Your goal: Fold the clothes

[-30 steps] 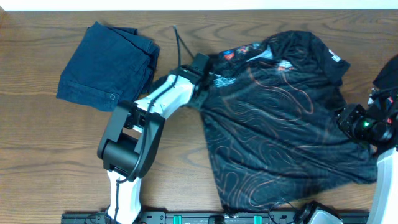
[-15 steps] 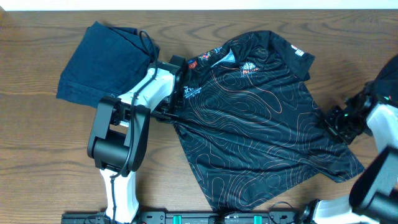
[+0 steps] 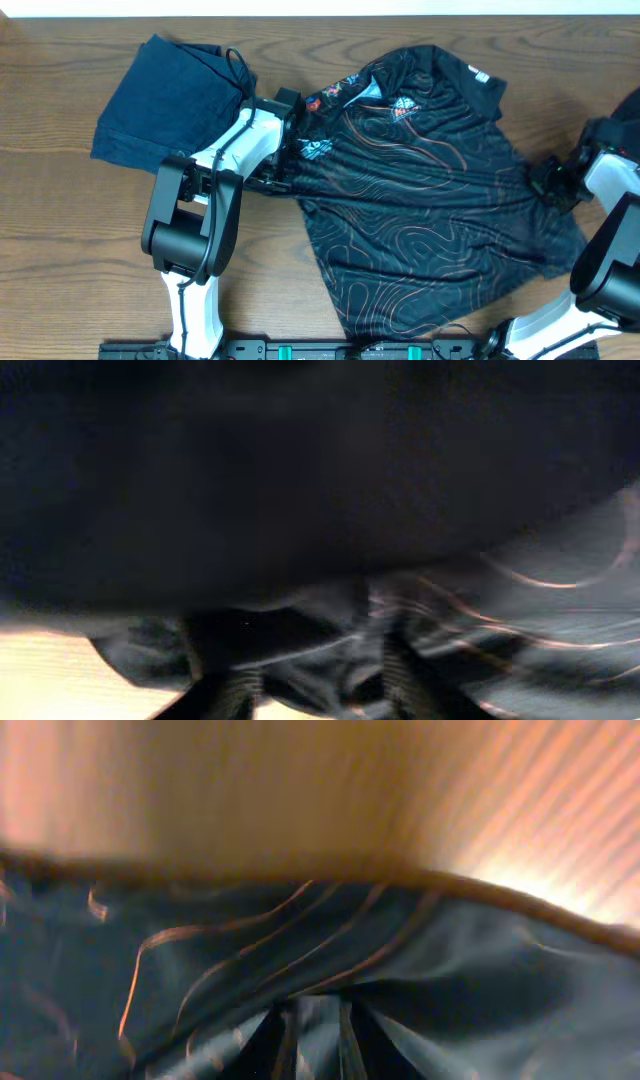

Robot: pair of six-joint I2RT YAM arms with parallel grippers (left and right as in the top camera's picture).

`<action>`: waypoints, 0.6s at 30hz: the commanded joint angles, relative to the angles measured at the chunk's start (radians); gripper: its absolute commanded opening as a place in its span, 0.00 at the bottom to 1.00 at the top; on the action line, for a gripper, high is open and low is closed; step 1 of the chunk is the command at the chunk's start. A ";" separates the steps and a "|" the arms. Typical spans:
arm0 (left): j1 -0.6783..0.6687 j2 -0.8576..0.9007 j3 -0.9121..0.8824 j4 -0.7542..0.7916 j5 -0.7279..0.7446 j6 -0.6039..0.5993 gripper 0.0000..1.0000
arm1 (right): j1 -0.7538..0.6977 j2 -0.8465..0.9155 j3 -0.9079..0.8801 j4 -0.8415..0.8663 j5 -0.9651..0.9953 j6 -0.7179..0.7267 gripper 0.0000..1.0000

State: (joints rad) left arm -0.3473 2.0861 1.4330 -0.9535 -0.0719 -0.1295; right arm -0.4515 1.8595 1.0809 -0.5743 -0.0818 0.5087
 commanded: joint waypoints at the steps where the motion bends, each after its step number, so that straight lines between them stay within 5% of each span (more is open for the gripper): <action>1: -0.004 0.027 0.029 0.002 0.093 -0.003 0.54 | -0.034 0.044 0.066 0.034 0.145 0.040 0.15; 9: -0.004 0.027 0.105 0.016 0.195 0.003 0.63 | -0.033 0.044 0.308 -0.018 0.102 -0.085 0.24; 18: -0.004 0.000 0.191 -0.003 0.282 0.024 0.62 | -0.032 0.043 0.412 -0.527 0.016 -0.128 0.33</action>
State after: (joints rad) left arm -0.3492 2.0953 1.5959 -0.9474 0.1646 -0.1268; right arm -0.4850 1.9057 1.5146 -1.0679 -0.0643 0.4080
